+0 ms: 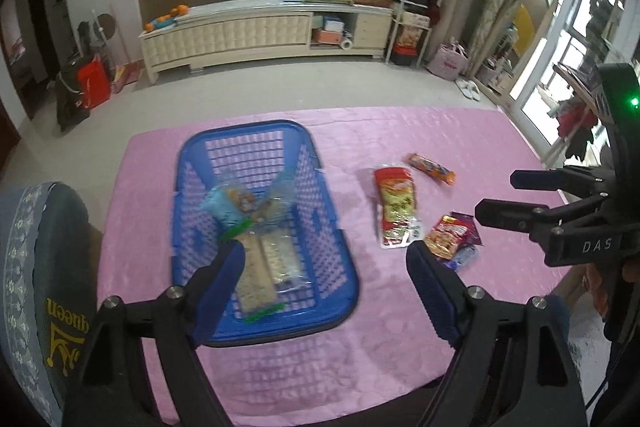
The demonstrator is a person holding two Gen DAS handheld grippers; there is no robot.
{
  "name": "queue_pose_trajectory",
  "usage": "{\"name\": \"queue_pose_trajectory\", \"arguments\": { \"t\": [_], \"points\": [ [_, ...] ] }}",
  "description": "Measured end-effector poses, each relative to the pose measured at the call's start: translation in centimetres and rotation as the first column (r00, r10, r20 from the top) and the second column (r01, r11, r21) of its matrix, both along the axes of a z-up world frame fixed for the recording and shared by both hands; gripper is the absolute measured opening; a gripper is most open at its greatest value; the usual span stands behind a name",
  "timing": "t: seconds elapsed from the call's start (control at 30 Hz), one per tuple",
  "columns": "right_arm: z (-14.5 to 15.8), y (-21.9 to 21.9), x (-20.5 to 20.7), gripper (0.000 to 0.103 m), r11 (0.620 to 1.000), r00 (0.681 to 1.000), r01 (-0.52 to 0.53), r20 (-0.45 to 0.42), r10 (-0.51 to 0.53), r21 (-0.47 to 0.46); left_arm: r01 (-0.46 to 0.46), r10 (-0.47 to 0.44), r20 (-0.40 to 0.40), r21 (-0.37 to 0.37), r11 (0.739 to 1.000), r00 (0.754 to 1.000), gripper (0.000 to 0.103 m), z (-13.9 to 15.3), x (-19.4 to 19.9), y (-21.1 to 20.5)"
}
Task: Organize snacks
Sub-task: 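Move both tools away from the basket toward the remaining snacks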
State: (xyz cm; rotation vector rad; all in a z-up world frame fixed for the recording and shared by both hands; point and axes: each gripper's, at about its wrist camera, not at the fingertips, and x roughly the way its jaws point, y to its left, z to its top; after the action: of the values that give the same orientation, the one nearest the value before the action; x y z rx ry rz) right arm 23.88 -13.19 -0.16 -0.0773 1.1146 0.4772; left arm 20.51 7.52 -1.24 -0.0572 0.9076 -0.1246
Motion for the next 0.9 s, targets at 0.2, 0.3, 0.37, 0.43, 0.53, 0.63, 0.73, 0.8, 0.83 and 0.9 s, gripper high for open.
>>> {"name": "queue_pose_trajectory", "arguments": {
  "t": [0.2,0.3,0.37,0.43,0.53,0.63,0.73,0.8,0.83,0.9],
  "points": [
    [-0.6,-4.5,-0.1,0.094,0.999,0.999,0.054,-0.006,-0.054,0.004,0.067,-0.067,-0.011,-0.001,0.998,0.998,0.082,-0.5,0.6,-4.1],
    [-1.0,-6.4,0.0,0.094,0.997,0.997,0.077,-0.011,-0.077,0.015,0.089,-0.089,-0.026,0.008,0.996,0.996,0.082,-1.0,1.3,-6.1],
    [-1.2,-7.4,0.1,0.094,0.996,0.996,0.088,-0.011,-0.088,0.017,0.109,-0.108,-0.042,0.007,0.994,0.993,0.082,-1.5,1.9,-7.3],
    [-1.5,-8.5,0.2,0.094,0.995,0.995,0.101,-0.010,-0.101,0.016,0.133,-0.132,-0.059,0.010,0.991,0.989,0.082,-2.2,2.8,-8.9],
    [-2.2,-10.1,0.7,0.094,0.992,0.993,0.120,-0.022,-0.119,0.026,0.147,-0.146,-0.078,0.007,0.989,0.986,0.082,-3.2,3.9,-10.5],
    [-3.1,-11.3,1.4,0.094,0.991,0.991,0.132,-0.034,-0.131,0.027,0.126,-0.125,-0.080,0.009,0.992,0.989,0.082,-4.2,5.3,-11.4],
    [-4.0,-12.3,2.2,0.094,0.990,0.990,0.139,-0.025,-0.139,0.023,0.105,-0.104,-0.093,0.005,0.994,0.990,0.082,-5.3,6.7,-12.0],
    [-4.6,-12.8,2.8,0.094,0.989,0.989,0.147,-0.014,-0.147,0.022,0.102,-0.102,-0.109,0.003,0.995,0.989,0.082,-6.0,7.6,-12.4],
    [-4.9,-13.1,3.1,0.094,0.988,0.989,0.151,-0.011,-0.151,0.020,0.101,-0.100,-0.116,0.006,0.995,0.988,0.082,-6.4,8.1,-12.7],
    [-5.7,-13.5,4.0,0.094,0.987,0.987,0.159,0.001,-0.159,0.006,0.088,-0.085,-0.125,0.023,0.996,0.989,0.090,-7.0,9.0,-13.0]
  ]
}}
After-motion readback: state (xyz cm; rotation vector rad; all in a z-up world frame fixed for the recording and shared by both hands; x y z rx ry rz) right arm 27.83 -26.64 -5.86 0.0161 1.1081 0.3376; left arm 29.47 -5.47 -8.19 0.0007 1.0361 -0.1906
